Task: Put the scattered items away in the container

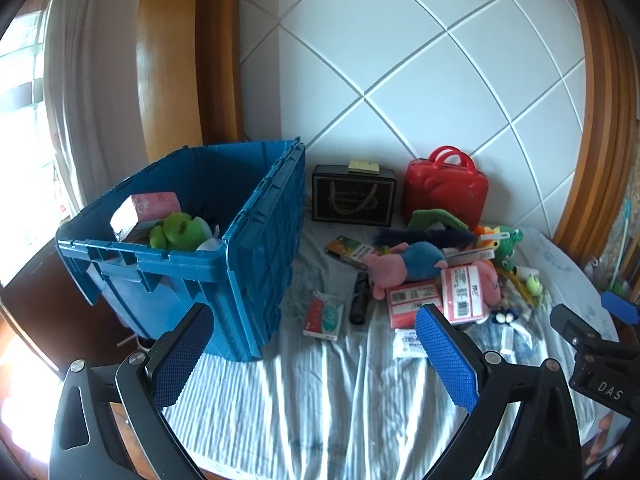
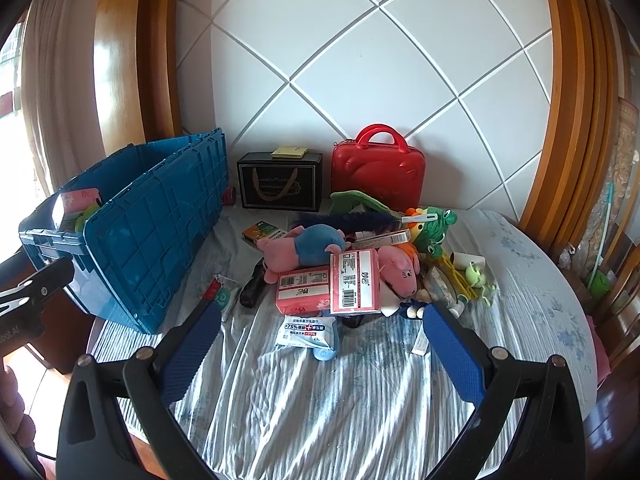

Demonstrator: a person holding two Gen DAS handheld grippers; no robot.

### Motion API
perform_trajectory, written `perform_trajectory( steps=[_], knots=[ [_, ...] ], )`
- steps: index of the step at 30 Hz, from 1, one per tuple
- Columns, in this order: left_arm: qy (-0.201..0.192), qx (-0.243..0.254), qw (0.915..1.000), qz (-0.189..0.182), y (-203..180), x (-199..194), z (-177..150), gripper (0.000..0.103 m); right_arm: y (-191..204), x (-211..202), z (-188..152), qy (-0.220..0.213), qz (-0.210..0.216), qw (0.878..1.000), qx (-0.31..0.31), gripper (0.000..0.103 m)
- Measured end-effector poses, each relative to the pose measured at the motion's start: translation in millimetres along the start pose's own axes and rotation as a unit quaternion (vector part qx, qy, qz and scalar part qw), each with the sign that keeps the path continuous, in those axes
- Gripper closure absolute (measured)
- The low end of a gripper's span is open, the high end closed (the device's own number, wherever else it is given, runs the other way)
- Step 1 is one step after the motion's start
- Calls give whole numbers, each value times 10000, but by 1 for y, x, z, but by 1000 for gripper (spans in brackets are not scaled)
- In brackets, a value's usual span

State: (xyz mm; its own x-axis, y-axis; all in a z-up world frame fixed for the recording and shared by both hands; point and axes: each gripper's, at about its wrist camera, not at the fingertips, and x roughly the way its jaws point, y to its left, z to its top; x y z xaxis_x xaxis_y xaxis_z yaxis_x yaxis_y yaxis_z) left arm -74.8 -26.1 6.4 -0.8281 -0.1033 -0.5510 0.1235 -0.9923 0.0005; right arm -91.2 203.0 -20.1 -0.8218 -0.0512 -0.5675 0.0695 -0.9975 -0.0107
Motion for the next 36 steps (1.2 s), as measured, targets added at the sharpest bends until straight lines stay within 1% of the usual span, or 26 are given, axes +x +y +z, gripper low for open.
perform_trajectory(
  steps=[20, 36],
  knots=[
    [24, -30, 10000, 70, 2, 2, 0, 1, 1, 4, 2, 19, 31, 10000, -19, 0],
    [50, 6, 10000, -1, 0, 0, -1, 1, -2, 1, 0, 4, 25, 10000, 34, 0]
  ],
)
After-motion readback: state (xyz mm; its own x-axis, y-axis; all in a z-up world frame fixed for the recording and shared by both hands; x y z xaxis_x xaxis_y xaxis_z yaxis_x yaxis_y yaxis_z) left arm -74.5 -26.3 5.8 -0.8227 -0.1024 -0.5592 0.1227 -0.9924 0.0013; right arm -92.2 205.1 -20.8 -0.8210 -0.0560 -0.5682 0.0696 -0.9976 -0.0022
